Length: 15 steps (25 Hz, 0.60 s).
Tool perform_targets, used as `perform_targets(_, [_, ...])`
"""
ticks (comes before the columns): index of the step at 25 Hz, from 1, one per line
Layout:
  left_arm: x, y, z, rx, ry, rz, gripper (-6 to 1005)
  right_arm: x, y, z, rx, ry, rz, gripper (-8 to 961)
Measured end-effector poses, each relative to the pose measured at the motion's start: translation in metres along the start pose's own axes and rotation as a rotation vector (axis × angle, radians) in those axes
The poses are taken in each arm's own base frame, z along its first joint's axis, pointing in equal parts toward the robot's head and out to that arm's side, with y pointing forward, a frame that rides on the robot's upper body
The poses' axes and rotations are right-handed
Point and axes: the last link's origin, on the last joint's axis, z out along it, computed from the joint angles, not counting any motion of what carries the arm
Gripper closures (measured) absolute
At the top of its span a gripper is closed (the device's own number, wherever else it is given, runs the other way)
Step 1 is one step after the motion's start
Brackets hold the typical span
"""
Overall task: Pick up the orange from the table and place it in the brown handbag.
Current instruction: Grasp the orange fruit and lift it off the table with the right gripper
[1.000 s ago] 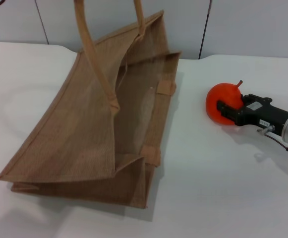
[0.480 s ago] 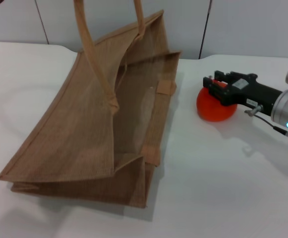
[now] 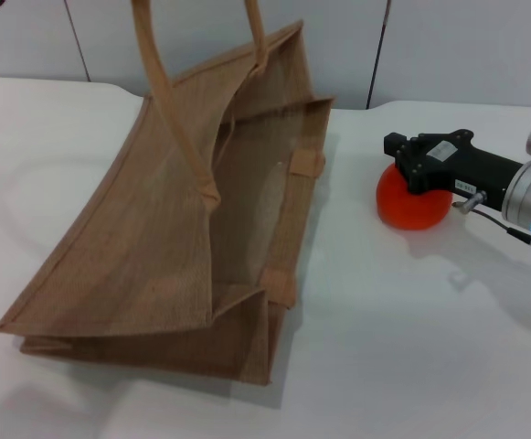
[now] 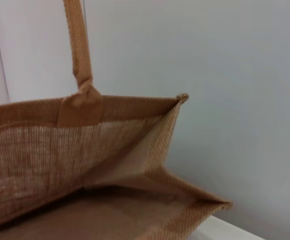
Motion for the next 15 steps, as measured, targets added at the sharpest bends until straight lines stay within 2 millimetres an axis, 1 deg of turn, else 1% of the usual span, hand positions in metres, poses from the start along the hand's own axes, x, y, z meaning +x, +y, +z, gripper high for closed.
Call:
perform_targets(2, [-0.0009, -0.0006, 0.0005, 0.003, -0.005, 0.001, 872, -0.0003, -0.0012, -0.0005, 0.003, 0.0, 0.0, 893])
perform_targets(7, [-0.0021, -0.0012, 0.0005, 0.006, -0.011, 0.002, 872, -0.0029, -0.0017, -0.001, 0.004, -0.013, 0.0, 880])
perform_targets(12, [-0.0031, -0.002, 0.0008, 0.011, -0.017, 0.004, 872, -0.0079, -0.0011, -0.0022, -0.001, -0.037, -0.01, 673])
perform_targets(15, [-0.0041, -0.0025, 0.0006, 0.014, -0.021, 0.005, 872, -0.0082, -0.0008, -0.0025, -0.003, -0.04, -0.006, 570])
